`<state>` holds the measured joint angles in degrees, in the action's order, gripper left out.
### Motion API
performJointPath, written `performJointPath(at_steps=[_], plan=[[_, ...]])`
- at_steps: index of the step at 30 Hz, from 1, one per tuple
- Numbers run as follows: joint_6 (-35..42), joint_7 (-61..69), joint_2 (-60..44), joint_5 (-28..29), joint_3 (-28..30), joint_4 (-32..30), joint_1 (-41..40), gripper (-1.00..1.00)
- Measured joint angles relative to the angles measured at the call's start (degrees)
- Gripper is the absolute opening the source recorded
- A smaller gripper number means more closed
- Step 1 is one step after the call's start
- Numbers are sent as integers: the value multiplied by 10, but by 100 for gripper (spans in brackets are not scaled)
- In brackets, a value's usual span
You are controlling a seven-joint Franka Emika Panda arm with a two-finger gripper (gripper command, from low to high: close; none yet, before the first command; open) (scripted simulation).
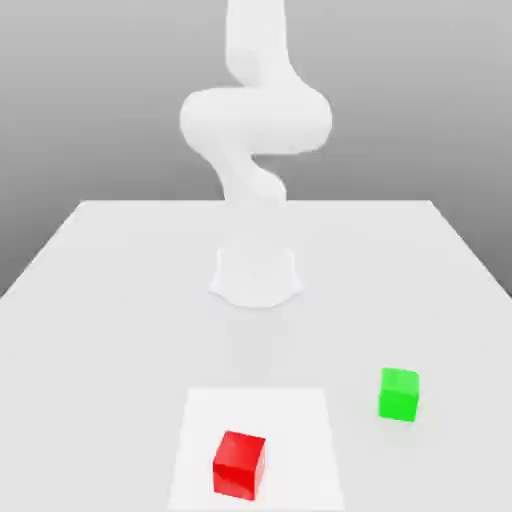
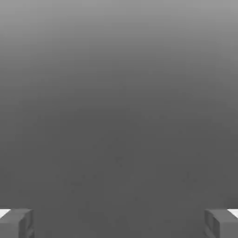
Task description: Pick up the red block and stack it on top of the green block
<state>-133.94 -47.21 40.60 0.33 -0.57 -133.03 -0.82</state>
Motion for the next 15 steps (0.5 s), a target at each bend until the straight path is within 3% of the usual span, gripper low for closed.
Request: performJointPath(at_steps=[15], plan=[[-131,-82,-315,19,-19,-76,-35,0]])
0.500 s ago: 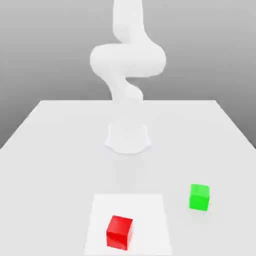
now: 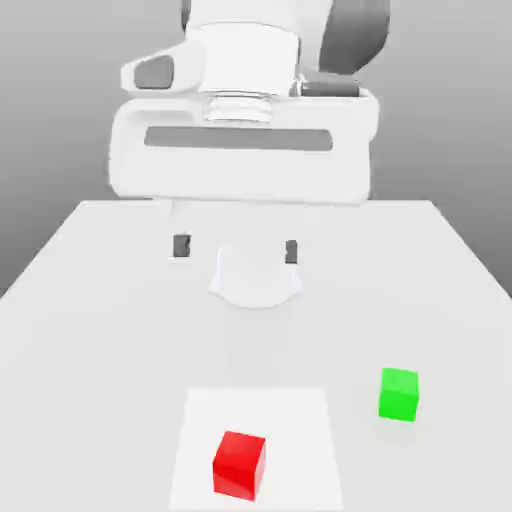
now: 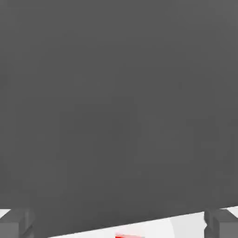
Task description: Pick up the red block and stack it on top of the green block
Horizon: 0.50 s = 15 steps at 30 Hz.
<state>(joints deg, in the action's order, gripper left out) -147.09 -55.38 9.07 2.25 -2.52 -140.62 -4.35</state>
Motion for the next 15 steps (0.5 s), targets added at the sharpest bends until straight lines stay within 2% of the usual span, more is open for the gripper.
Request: performJointPath(at_steps=[8,13,14,15], plan=[[-69,-29,-166,-9,2,-40,-5,0],[-147,-38,-269,-5,7,-33,-1,0],[-163,-39,-288,-3,9,-30,0,-100],[-163,-39,-288,-3,9,-30,0,-100]])
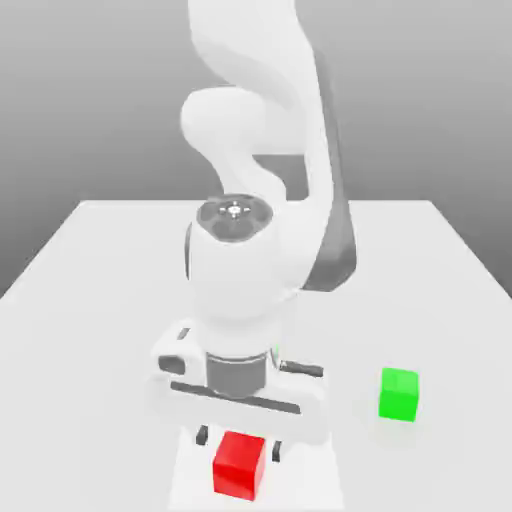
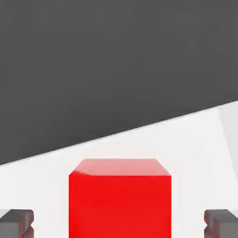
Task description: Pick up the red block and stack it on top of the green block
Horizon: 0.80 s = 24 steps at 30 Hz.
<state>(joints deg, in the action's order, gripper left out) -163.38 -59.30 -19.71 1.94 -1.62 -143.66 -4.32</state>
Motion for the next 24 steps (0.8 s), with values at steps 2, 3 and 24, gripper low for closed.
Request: performJointPath(at_steps=[2,3,24], plan=[[0,0,0,0,0,0,0,-100],[0,0,0,0,0,0,0,-100],[104,-303,227,-78,-106,-115,167,-100]])
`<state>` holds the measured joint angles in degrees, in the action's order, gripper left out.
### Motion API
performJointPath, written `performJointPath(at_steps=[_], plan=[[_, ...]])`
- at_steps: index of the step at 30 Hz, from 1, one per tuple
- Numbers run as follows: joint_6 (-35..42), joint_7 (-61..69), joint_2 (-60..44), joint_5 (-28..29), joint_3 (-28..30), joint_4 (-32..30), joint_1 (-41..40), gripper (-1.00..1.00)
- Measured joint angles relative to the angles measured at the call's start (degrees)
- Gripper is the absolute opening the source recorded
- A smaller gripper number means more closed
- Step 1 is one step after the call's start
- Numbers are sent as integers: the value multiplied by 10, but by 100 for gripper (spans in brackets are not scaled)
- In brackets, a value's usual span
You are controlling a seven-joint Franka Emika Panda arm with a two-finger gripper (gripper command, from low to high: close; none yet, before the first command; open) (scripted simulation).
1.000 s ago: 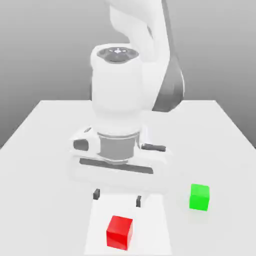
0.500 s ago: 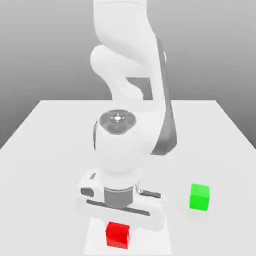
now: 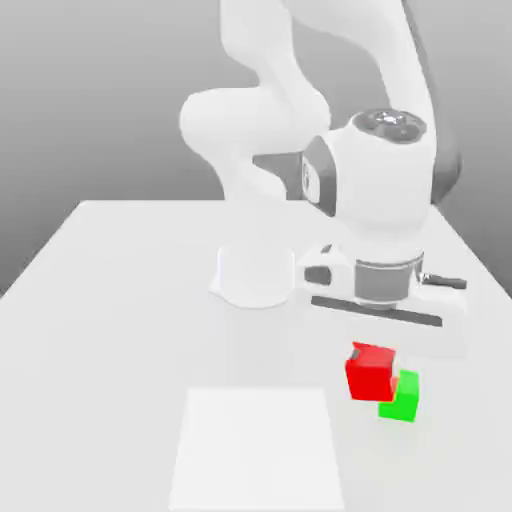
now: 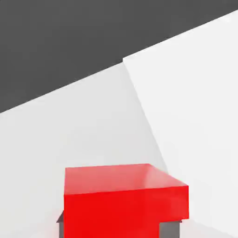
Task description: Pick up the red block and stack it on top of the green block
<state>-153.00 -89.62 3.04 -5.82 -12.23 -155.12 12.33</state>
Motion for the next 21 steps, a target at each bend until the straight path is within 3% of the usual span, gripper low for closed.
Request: performJointPath(at_steps=[6,15,16,21], plan=[[-8,-155,26,21,-48,-39,29,-100],[-115,-236,-89,122,-31,-36,28,-100],[-122,-241,-97,128,-28,-36,30,100],[-122,-241,-97,128,-28,-36,30,100]])
